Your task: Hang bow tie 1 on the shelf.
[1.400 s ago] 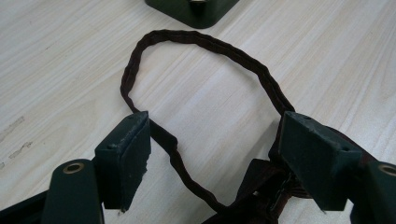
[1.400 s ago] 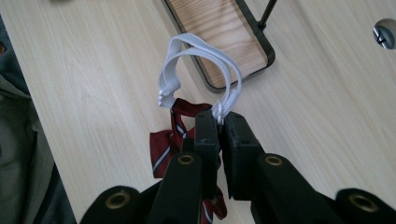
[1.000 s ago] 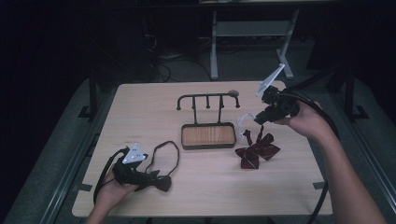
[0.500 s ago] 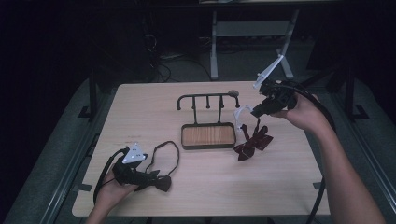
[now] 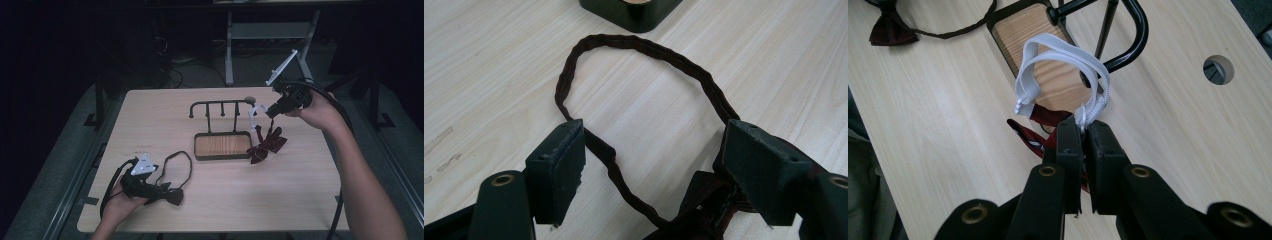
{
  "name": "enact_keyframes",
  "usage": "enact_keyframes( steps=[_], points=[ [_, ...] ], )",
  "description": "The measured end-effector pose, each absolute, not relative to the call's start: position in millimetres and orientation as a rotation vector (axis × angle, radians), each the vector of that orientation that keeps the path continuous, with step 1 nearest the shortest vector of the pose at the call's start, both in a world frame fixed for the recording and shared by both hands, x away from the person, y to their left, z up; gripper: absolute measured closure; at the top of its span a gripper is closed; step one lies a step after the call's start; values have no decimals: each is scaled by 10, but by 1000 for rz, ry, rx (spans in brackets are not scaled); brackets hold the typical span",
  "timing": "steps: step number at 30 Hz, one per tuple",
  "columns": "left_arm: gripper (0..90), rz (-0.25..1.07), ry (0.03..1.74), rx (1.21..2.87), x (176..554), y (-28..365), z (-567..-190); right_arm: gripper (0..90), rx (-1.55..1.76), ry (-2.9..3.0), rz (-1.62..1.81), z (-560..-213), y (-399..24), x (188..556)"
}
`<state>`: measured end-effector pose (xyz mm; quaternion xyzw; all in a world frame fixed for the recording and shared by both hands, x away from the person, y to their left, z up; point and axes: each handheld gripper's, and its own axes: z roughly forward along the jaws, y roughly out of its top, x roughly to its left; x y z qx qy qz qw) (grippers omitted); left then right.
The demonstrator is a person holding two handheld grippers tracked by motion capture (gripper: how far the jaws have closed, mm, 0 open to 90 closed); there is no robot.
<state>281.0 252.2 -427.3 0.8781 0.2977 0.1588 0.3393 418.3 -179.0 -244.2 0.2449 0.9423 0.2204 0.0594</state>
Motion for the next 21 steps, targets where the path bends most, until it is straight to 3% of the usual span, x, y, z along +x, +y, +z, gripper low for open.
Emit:
enact_keyframes(
  steps=[21],
  points=[
    [254,419,765,2283,2809,2524,-4263,856,852,2844,646,-2600,-1758,4539]
  ],
)
